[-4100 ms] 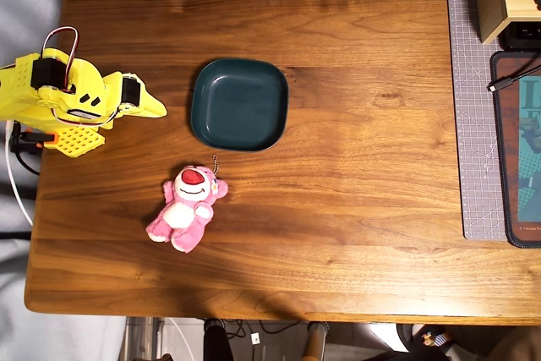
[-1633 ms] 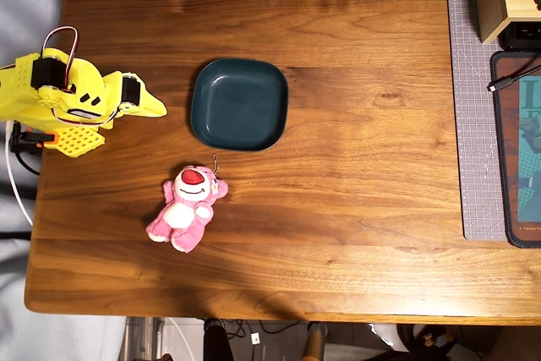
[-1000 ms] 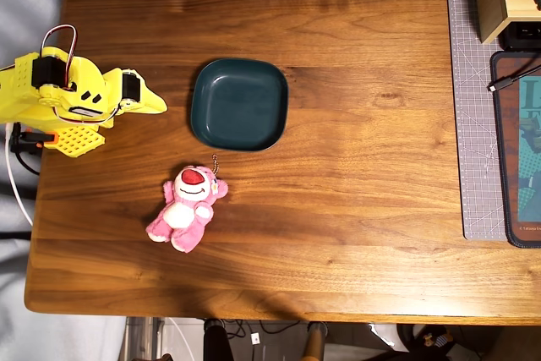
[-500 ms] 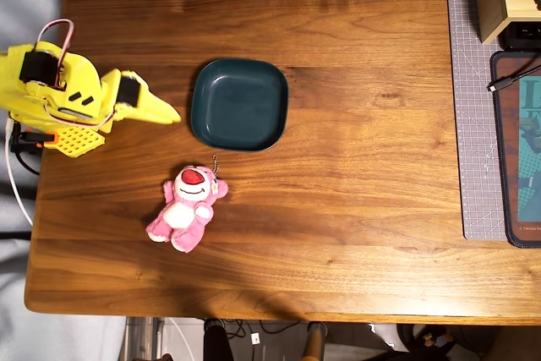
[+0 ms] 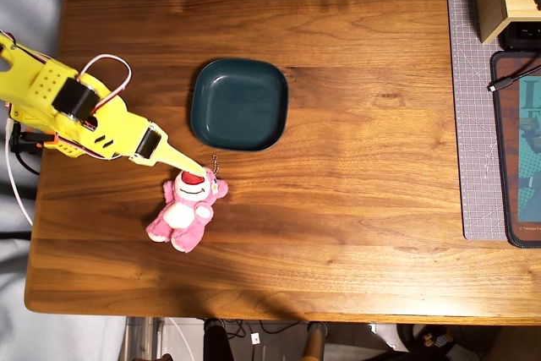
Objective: Grasp a strawberry bear and put it in the bin.
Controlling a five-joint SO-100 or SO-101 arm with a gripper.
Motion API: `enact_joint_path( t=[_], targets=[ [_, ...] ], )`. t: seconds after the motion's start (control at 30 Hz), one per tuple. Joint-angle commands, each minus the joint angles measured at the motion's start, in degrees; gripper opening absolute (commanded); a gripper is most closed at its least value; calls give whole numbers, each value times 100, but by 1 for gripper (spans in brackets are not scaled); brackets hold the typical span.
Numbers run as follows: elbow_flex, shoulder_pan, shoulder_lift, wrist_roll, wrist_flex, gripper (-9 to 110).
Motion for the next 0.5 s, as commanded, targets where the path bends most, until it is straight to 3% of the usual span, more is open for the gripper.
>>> enact_joint_path(
  t=[0.0, 0.27, 0.47],
  targets=[
    [97, -220, 35, -62, -316, 60],
    [475, -677, 18, -158, -896, 61],
    [598, -369, -123, -167, -1213, 57]
  ],
)
